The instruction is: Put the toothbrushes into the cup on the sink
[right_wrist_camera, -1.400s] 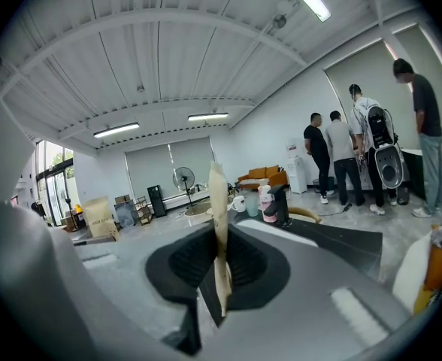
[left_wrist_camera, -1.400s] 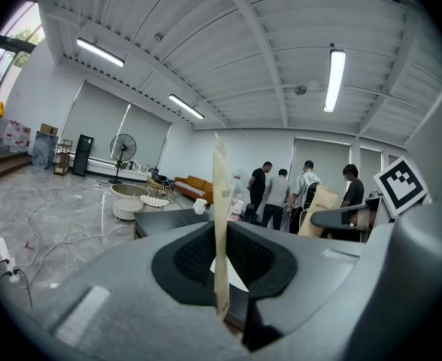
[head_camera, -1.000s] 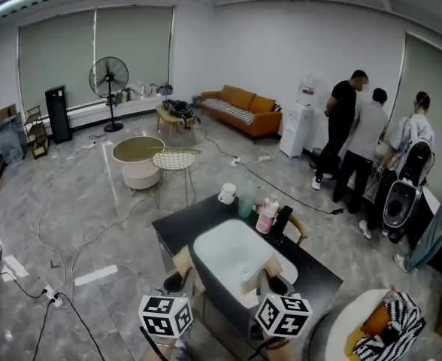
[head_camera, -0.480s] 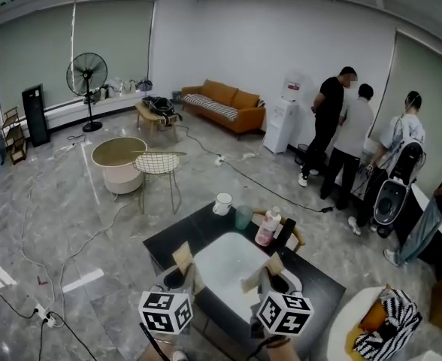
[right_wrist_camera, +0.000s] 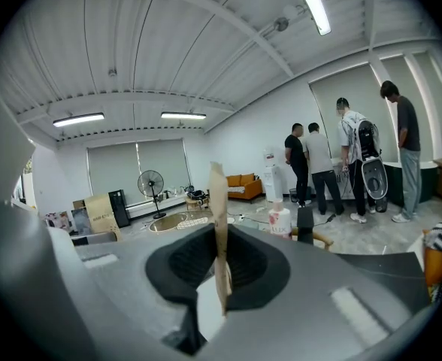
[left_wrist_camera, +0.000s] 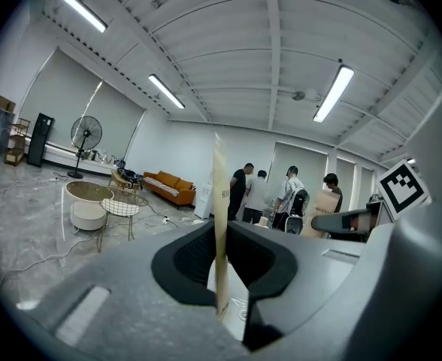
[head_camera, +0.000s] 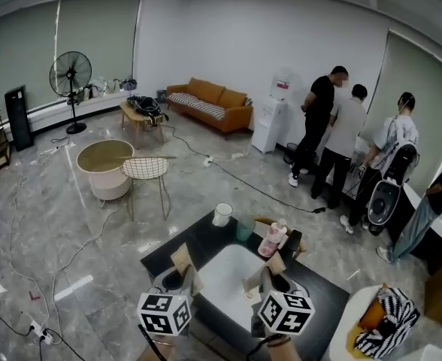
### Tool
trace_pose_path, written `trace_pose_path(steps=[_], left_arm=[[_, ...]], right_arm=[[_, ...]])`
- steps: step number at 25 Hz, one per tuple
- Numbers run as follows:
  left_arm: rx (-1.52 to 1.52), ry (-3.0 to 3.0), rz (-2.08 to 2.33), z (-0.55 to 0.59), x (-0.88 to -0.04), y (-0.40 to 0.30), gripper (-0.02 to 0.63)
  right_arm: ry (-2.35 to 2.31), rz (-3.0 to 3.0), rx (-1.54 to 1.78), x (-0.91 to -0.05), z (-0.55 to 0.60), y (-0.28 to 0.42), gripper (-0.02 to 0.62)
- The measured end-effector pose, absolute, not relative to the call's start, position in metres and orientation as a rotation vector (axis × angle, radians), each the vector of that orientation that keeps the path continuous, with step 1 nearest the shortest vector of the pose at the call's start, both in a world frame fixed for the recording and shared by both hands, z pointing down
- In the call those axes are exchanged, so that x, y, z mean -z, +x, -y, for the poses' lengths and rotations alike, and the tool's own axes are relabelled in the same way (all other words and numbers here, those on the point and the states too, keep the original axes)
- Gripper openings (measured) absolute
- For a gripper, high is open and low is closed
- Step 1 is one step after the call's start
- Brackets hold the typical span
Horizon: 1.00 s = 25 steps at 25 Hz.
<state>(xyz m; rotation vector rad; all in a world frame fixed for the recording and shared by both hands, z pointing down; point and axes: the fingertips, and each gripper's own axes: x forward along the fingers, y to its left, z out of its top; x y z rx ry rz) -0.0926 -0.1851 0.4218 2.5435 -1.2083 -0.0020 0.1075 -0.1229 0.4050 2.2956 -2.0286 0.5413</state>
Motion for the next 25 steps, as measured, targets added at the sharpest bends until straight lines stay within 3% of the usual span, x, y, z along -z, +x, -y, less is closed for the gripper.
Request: trace_pose_path(steps=[25], left_arm=[[-0.090,2.557,1.176,0.285,-0.451,-0.084,0.043]], right_arm=[[2.328,1.941,-0.612,-0.441,0.206,0.123,0.032]])
